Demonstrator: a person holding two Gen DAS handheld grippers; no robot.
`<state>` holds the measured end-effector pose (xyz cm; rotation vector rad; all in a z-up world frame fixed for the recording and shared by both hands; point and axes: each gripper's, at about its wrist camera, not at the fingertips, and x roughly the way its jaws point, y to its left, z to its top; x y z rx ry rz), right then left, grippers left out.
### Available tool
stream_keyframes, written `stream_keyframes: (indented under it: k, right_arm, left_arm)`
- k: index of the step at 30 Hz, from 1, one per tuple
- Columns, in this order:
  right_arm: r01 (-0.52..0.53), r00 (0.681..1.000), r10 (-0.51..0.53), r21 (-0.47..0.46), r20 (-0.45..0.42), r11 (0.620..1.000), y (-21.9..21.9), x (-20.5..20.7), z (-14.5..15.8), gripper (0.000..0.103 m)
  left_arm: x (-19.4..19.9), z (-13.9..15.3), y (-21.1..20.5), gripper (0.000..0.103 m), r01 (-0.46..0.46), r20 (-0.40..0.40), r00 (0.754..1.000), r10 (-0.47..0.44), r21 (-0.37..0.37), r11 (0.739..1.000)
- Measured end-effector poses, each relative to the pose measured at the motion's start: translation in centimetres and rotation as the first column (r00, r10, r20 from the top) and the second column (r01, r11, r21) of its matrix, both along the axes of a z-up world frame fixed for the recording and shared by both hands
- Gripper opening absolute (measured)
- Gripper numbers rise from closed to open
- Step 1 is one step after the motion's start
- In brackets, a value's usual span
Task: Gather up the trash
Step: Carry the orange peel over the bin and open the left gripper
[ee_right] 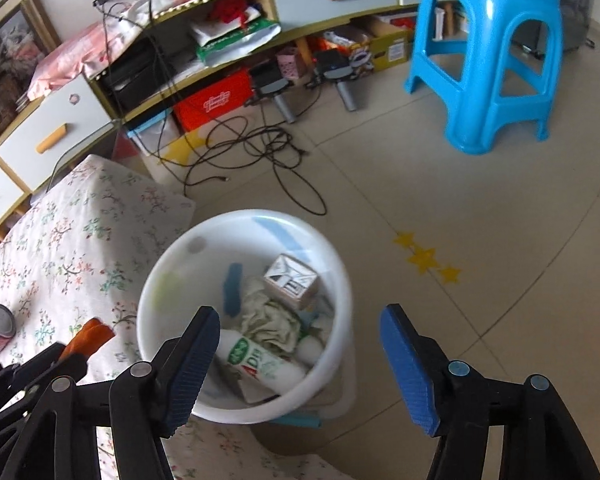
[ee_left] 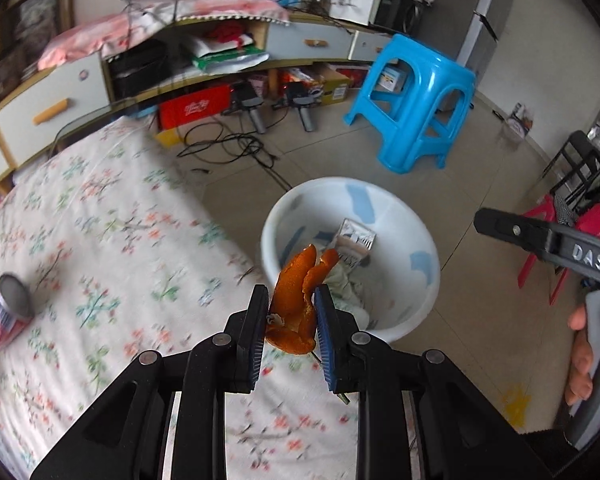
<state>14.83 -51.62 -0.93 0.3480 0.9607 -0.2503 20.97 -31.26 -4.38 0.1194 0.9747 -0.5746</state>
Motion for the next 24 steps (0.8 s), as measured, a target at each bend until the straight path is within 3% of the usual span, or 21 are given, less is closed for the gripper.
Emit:
stream_keyframes:
  k: [7,9,12,24]
  right_arm:
    - [0.015,1.000,-0.016,0.019,0.013,1.000,-1.3,-0.7,0.1,0.071]
    - [0.016,1.000,-0.017,0.026,0.018,1.000,-1.3,-0.7,0.2,0.071]
    - [0.013,1.000,-0.014,0.038,0.024,0.999,-1.2,-0.8,0.4,0.071]
    - [-0.034,0.998,0.031,0.054,0.053,0.998,1.2,0.0,1.4,0.077]
  left_arm:
    - [1.0,0.7,-2.0,0.029,0.012,0.034,0.999,-0.012,-0.015,1.000]
    - [1.3,0.9,-1.8,0.050,-0.009,0.020,1.000,0.009,-0.021,1.000]
    - [1.2,1.3,-1.0,0.067,-0.033,0.036,0.999,0.033,-0.016,0.999]
    - [-0.3,1.3,5.7,0.092,-0.133,0.037,0.991,0.131,0.045,0.990]
